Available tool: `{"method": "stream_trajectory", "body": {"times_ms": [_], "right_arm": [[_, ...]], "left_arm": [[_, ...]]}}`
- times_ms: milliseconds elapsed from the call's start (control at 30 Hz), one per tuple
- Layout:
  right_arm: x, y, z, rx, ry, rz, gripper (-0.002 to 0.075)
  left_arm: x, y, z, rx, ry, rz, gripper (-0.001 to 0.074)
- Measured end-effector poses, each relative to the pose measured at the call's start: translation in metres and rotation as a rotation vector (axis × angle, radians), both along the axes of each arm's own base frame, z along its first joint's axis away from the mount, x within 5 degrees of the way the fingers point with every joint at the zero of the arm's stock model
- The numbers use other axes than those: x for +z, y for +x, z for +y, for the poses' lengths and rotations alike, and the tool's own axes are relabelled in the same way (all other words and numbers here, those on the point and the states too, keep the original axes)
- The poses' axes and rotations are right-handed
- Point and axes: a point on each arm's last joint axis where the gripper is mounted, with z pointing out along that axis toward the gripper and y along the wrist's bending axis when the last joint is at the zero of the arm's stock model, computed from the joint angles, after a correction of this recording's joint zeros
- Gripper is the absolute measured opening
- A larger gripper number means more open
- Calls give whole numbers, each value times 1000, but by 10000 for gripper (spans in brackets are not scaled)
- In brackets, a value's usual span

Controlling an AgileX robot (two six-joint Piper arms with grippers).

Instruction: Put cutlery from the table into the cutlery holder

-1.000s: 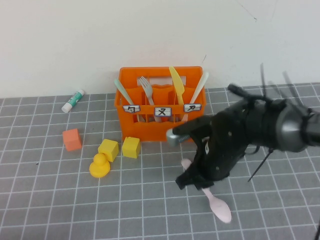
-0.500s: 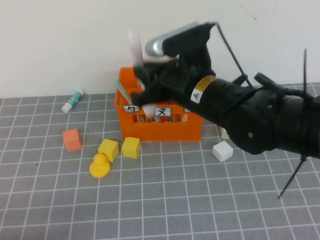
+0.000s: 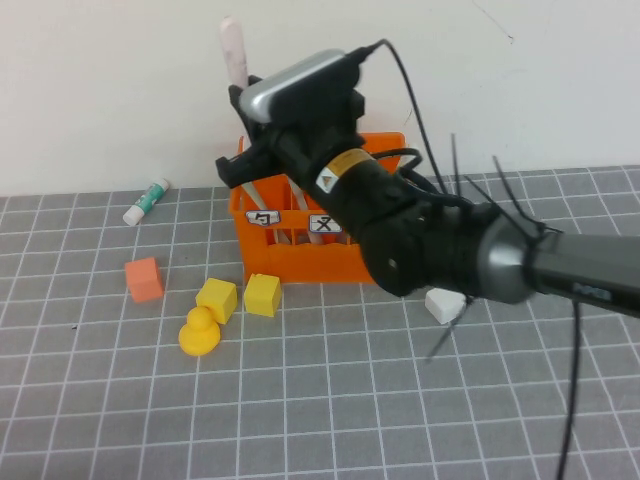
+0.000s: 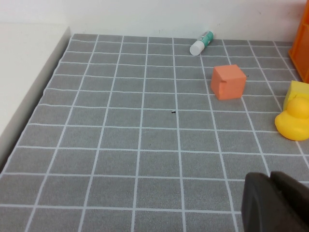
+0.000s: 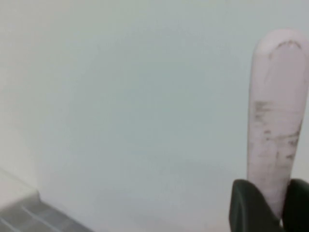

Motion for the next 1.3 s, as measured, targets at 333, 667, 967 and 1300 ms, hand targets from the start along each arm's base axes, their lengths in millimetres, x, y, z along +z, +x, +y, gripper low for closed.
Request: {"method": "stream_trajectory", "body": {"times_ms": [333, 667, 967, 1300], "right_arm": [[-34, 18, 17, 6, -182, 85, 135], [-36, 25, 11, -14, -182, 119, 203], [-27, 20, 10, -6, -174, 134, 358], [64, -55, -37, 56, -90, 35, 255]], "left_arm": [[0, 0, 0, 0, 0, 0, -3], [0, 0, 0, 0, 0, 0, -3], [0, 0, 0, 1, -2, 0, -3], [0, 0, 0, 1, -2, 0, -3]]}}
